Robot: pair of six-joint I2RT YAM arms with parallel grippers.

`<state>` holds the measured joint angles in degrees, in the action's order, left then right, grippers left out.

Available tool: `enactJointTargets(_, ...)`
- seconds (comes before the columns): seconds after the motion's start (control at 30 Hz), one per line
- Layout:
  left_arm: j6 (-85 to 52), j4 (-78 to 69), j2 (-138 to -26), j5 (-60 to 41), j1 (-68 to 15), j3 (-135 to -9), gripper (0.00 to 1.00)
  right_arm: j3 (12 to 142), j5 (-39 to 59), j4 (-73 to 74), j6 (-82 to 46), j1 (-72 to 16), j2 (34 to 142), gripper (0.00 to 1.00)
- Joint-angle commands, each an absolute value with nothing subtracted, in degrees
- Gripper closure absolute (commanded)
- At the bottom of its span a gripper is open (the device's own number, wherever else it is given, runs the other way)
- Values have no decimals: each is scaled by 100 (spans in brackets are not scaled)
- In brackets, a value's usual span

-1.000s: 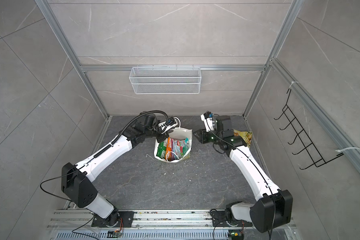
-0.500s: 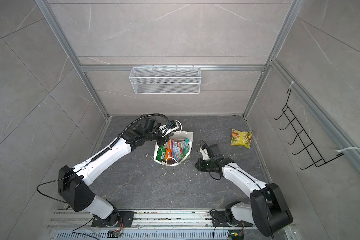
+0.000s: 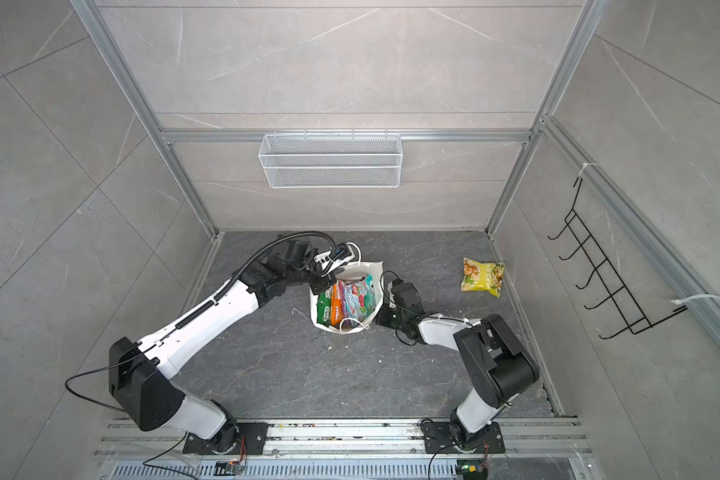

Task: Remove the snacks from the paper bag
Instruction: 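Move the empty right gripper back toward the bag held by the left gripper, then lower the right gripper into the bag opening beside the left gripper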

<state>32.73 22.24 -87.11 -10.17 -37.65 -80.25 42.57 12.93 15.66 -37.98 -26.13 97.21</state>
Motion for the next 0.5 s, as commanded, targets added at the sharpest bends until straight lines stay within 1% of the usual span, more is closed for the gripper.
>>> enactJointTargets(0.0,3369,1781,-8464,-791,-3797,-7968,100,4935,1107,2499,-3997,-2706,10347,85)
enactJointTargets(0.13,3468,1601,-8481,-422,-3788,-7886,100,5620,1134,2794,-3997,-2755,11047,84)
enactJointTargets(0.23,3506,1522,-8497,-351,-3788,-7874,100,6122,1274,2800,-4000,-2765,11361,84)
enactJointTargets(0.33,3481,1598,-8521,-375,-3792,-7901,100,6157,1208,2676,-3892,-2773,11218,83)
enactJointTargets(0.4,3435,1558,-8484,-461,-3793,-7815,100,6067,1031,2260,-3649,-2762,10952,77)
enactJointTargets(0.47,3393,1439,-8455,-592,-3795,-7710,100,5889,755,1841,-3280,-2760,10561,76)
